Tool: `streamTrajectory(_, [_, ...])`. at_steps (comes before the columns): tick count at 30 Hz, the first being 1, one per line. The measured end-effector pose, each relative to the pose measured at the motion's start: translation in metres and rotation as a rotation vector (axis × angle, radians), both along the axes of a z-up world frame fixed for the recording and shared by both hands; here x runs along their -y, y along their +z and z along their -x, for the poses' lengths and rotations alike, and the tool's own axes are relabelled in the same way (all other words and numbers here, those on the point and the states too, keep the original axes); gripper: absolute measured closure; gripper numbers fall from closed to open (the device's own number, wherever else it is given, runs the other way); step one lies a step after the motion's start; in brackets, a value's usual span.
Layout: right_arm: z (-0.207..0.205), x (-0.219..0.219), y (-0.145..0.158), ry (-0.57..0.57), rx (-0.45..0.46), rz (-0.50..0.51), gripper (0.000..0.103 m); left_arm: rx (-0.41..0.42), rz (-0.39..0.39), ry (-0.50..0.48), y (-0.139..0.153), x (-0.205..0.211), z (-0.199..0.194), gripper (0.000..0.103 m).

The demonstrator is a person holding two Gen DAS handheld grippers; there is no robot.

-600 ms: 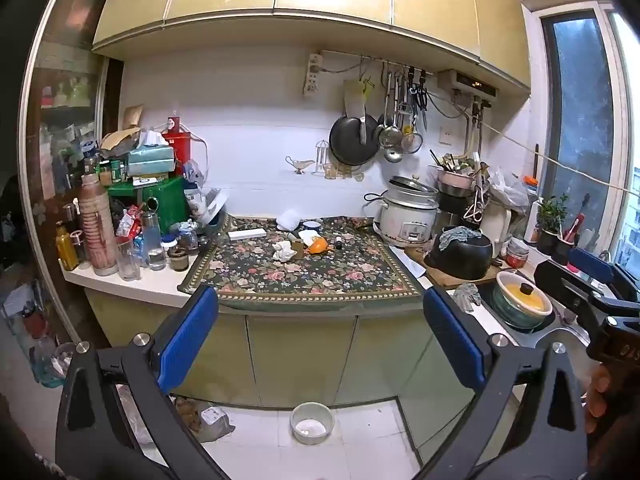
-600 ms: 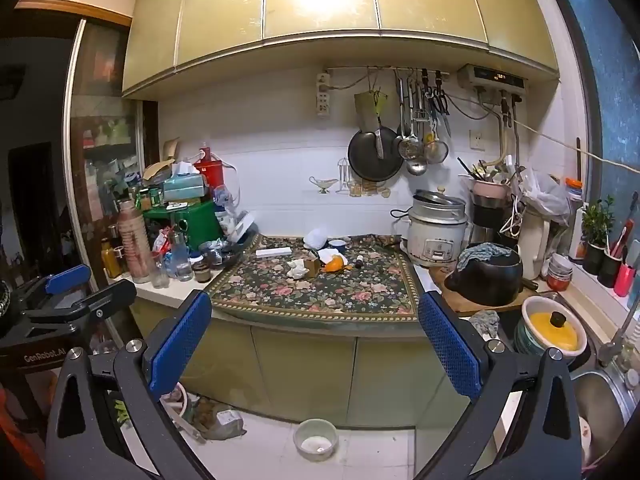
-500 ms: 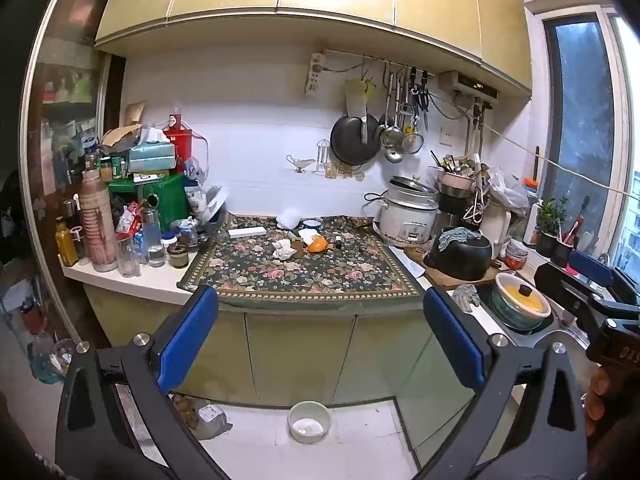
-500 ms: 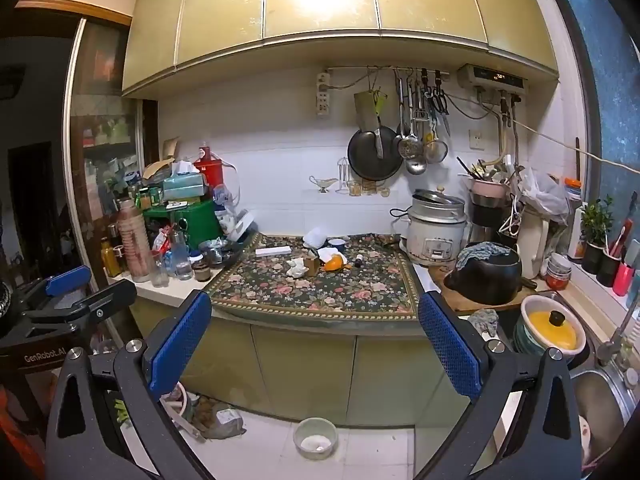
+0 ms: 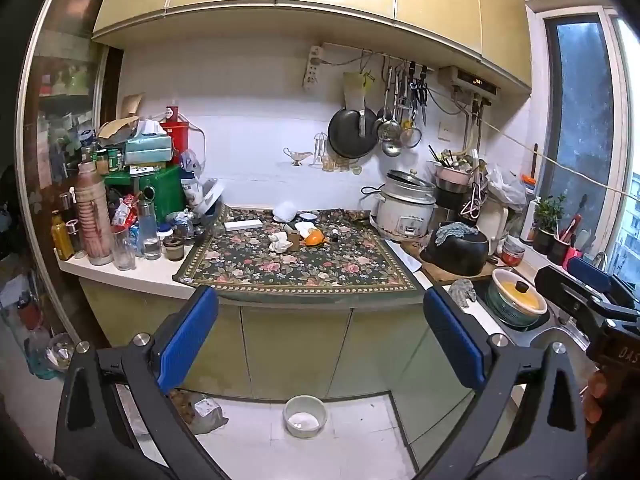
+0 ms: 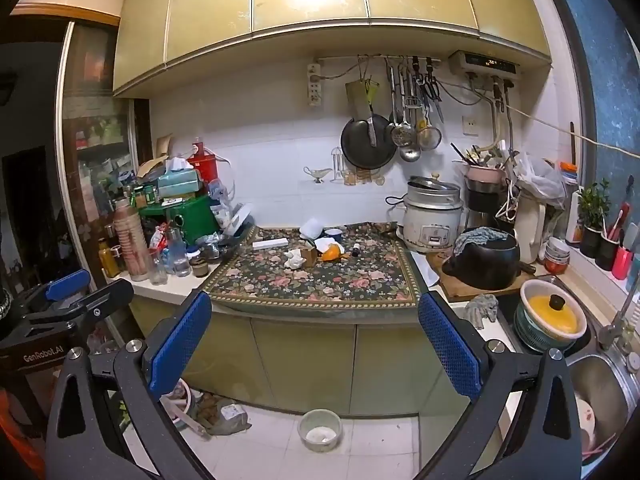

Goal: Collect trash

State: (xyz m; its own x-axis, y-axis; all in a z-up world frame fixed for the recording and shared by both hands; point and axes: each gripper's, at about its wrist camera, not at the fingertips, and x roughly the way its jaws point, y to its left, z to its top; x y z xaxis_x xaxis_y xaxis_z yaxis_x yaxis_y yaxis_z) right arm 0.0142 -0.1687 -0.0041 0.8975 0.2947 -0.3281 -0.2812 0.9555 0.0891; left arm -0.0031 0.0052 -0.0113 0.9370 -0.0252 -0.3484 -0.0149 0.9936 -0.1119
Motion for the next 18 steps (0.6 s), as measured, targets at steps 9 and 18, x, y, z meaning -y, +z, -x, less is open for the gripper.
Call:
streamTrajectory(9, [-0.0002,0.0003,-0.0015,0.003,-0.004,-0.002,0.000,0.000,0.000,-0.002,0.0038,0.0026,-0.0037,0.000])
streamTrajectory(18, [-0.0012,-0.0008,-0.0010,0.003,-0.006,-0.003,0.000,-0.001,0.003,-0.002,0.0101,0.0067,-0.0080,0.000])
